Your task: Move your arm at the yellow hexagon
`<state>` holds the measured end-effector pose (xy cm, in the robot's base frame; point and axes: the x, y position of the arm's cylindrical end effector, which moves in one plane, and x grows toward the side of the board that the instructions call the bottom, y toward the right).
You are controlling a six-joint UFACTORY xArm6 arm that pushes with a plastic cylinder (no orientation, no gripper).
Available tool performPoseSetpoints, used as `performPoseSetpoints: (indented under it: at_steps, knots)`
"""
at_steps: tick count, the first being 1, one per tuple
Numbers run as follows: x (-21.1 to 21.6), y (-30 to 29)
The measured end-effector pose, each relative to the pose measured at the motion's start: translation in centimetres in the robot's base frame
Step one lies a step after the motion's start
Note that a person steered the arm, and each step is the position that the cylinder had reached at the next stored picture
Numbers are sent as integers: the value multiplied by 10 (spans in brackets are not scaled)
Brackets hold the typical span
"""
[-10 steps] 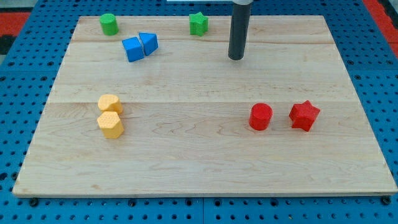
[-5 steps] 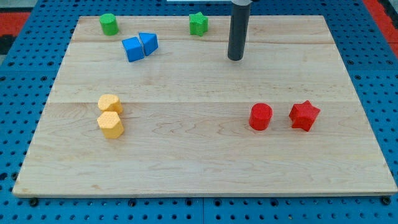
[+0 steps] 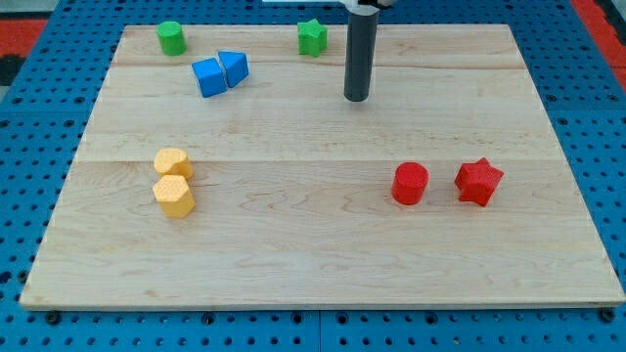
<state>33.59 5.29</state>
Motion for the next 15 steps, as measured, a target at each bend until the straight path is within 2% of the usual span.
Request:
performPoseSetpoints:
  at_steps: [5, 6, 8, 9, 10, 11, 12, 14, 15]
  knots:
    - [0, -3]
    - [14, -17]
    - [129, -112]
    - [157, -135]
    - [163, -135]
    - [200, -136]
    - [206, -136]
    - [217, -195]
    - [217, -195]
